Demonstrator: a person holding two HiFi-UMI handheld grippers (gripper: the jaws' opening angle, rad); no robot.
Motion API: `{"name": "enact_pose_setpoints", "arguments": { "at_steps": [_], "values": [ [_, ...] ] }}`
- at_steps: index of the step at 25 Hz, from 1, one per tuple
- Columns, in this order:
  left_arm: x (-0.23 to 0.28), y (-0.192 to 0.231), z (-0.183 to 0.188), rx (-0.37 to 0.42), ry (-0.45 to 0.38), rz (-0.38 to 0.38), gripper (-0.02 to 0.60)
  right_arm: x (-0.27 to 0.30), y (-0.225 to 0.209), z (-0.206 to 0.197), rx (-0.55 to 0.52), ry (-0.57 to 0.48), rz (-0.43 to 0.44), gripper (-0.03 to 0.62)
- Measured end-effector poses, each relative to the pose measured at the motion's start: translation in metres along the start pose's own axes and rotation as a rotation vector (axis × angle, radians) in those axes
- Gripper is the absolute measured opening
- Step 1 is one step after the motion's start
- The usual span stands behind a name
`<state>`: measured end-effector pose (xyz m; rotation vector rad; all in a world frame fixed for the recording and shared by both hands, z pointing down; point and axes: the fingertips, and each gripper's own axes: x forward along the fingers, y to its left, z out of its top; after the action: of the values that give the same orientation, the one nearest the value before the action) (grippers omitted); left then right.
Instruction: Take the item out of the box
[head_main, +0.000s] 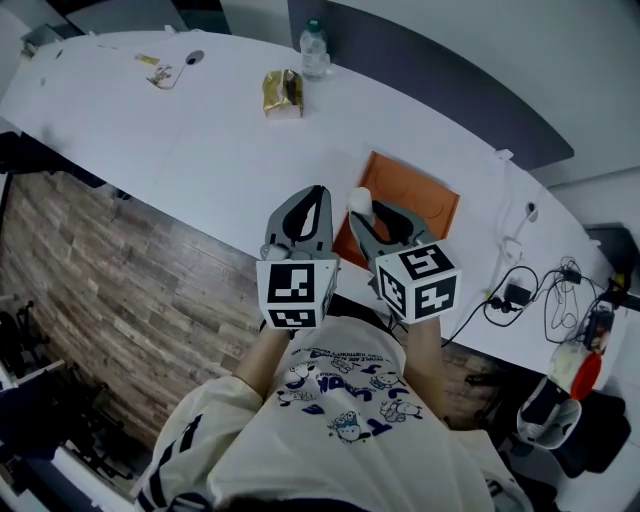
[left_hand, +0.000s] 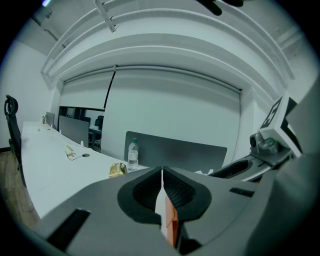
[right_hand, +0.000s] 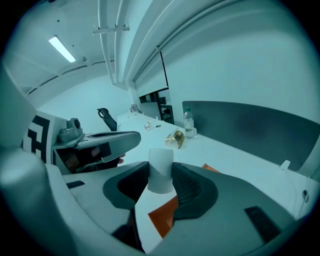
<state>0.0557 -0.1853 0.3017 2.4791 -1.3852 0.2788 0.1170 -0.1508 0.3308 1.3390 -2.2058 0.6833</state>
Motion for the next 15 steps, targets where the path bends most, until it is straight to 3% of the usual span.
{"name": "enact_pose_setpoints", "arguments": {
  "at_steps": [10,15],
  "values": [
    [-0.005,0.012,0.011,-0.004,-0.026,0.042,0.023,-0.007,0.01,0.043,-0.022,-0.188,-0.023,0.167],
    [-0.008,0.018,0.015,-0.006,-0.036,0.059,0.023,-0.008,0.014,0.055,-0.03,-0.233,-0.027,0.167]
  ]
}}
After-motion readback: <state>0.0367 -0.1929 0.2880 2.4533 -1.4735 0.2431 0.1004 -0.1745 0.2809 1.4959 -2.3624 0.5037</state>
